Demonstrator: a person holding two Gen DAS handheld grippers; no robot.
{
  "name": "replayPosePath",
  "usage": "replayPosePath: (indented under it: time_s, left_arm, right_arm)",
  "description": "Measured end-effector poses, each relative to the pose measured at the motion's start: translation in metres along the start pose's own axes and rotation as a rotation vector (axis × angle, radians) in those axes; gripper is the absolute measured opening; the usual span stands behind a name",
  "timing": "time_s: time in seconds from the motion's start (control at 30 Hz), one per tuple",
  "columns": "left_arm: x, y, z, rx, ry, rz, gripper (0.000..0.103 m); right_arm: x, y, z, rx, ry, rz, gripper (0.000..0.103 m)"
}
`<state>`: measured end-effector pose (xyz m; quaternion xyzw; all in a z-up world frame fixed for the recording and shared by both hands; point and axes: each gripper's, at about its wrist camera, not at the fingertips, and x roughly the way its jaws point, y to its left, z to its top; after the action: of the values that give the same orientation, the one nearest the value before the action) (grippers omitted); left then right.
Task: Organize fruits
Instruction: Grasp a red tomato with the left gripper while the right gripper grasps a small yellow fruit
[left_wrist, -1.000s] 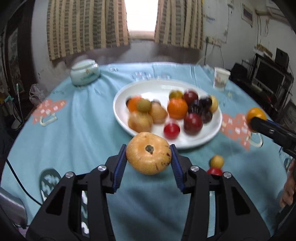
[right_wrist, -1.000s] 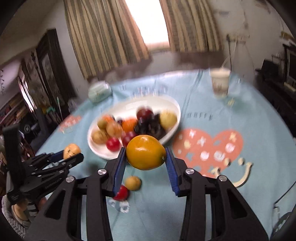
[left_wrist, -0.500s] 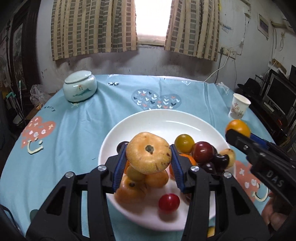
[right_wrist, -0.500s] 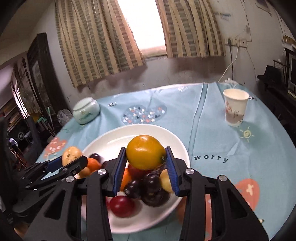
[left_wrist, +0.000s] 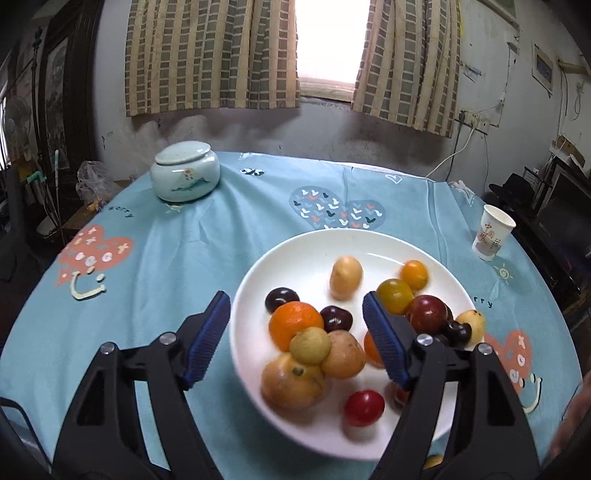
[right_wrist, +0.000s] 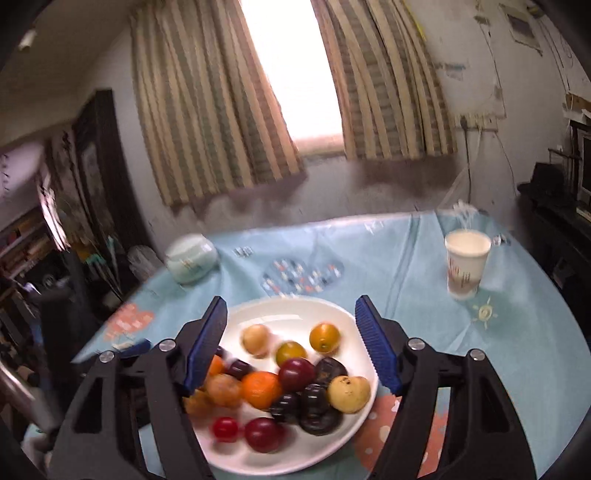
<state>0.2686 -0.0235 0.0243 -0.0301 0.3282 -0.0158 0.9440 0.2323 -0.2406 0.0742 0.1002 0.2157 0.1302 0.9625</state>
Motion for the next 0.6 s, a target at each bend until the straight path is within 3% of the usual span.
replayPosePath:
  time_s: [0.03, 0.07, 0.1, 0.27, 0.33, 0.47, 0.6]
  left_arm:
    - [-0.007, 0.001, -0.005, 0.007, -0.001, -0.011, 0.078]
    - [-0.017, 0.002, -0.015, 0.015, -0.001, -0.025, 0.079]
    - [-0.024, 0.000, -0.024, 0.027, 0.006, -0.034, 0.080]
    - [-0.056, -0.025, -0.072, 0.196, 0.037, -0.156, 0.080]
    - [-0.068, -0.036, -0.095, 0.277, 0.037, -0.192, 0.080]
    - [-0.070, -0.054, -0.124, 0.372, 0.061, -0.210, 0.080]
    - [-0.068, -0.065, -0.131, 0.406, 0.064, -0.236, 0.080]
  right_arm:
    - [-0.015, 0.005, 0.004, -0.008, -0.032, 0.014, 0.079]
    - [-0.034, 0.009, 0.004, -0.017, -0.065, 0.016, 0.095]
    - [-0.044, 0.012, 0.003, -0.021, -0.090, 0.009, 0.102]
    - [-0.072, 0.000, -0.029, 0.013, -0.092, -0.020, 0.102]
    - [-0.073, -0.020, -0.050, 0.084, -0.032, -0.017, 0.102]
    - [-0.070, -0.053, -0.072, 0.228, 0.071, -0.028, 0.102]
    - [-0.075, -0.053, -0.073, 0.262, 0.063, 0.009, 0.102]
